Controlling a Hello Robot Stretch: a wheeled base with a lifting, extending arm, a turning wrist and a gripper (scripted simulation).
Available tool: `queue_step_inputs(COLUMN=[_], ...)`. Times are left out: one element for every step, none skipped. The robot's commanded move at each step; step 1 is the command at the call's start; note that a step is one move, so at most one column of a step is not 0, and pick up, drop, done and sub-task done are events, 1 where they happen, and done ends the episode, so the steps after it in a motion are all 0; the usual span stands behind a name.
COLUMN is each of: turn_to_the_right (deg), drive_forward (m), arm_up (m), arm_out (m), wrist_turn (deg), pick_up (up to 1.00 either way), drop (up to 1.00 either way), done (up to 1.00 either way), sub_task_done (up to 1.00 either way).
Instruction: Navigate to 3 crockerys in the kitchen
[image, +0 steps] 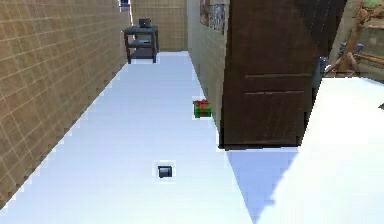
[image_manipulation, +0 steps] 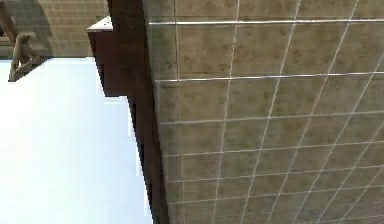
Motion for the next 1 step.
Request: queue_step_inputs(turn_to_the_right=[0.0], drive_forward=[0.3], arm_up=[0.0], arm_out=[0.0], wrist_turn=[0.0], pick_up=[0.0], drop=[0.0], done=[0.0], sub_task_done=[0.0])
